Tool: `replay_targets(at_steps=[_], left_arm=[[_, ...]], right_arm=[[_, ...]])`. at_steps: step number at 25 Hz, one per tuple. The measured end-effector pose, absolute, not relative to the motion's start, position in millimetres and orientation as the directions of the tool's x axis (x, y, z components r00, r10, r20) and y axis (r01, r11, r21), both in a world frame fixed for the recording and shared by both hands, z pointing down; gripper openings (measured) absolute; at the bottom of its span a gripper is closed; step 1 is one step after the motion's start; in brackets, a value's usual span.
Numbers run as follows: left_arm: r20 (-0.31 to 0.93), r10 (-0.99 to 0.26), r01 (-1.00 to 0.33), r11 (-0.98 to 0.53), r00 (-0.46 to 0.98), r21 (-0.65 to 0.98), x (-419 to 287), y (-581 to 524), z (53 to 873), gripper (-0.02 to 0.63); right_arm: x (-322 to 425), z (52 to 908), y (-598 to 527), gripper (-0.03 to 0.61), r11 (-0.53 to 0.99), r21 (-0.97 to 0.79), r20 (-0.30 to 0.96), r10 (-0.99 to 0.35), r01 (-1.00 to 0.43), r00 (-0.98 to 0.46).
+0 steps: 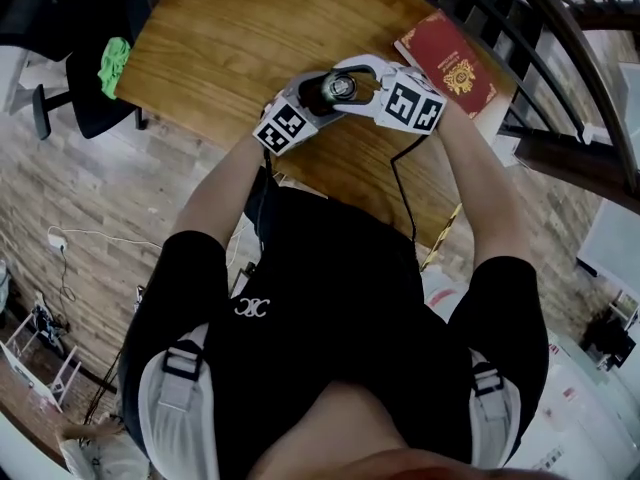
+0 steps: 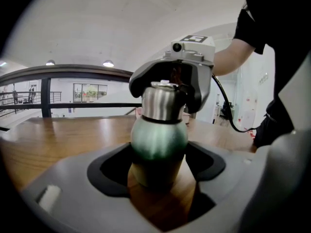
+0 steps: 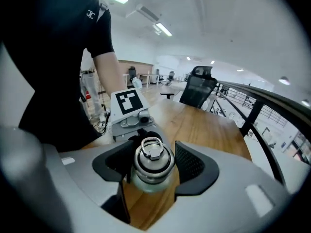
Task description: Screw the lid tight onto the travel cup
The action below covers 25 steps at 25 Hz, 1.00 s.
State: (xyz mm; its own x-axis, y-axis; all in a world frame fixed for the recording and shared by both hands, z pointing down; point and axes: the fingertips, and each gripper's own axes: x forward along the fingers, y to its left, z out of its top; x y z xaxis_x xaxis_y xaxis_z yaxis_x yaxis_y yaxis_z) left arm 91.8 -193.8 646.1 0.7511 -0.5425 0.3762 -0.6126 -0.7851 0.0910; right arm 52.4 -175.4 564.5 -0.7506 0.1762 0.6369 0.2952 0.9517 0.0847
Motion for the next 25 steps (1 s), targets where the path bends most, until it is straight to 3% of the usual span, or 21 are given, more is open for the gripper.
replay_targets(at_steps=[5,10,18,25], left_arm=[[0.38,-0.548,-0.62,-0.779,0.745,0.091,92,-194,648,0.399],[0.387,-0.556,-0.63,-0.771,0.735,0.09,91,-194,648,0.399],[0.397,-0.575,-0.651,-0.755,0.715,0.079,91,-194,649,0.399],[0.396,-0.595,-0.669,-0.74,0.699,0.069,90,-195,650,0.4]], right_arm=[[52,558,-184,0.268,0.993,0.103,0.481,0.002,0.058,-0.877],[55,554,-192,0.268,0.978,0.063,0.345,-0.207,-0.197,-0.916],[60,554,-200,0.268,0.867,-0.007,0.242,-0.481,-0.497,-0.843],[63,557,-205,0.268,0.772,-0.067,0.237,-0.603,-0.632,-0.762]])
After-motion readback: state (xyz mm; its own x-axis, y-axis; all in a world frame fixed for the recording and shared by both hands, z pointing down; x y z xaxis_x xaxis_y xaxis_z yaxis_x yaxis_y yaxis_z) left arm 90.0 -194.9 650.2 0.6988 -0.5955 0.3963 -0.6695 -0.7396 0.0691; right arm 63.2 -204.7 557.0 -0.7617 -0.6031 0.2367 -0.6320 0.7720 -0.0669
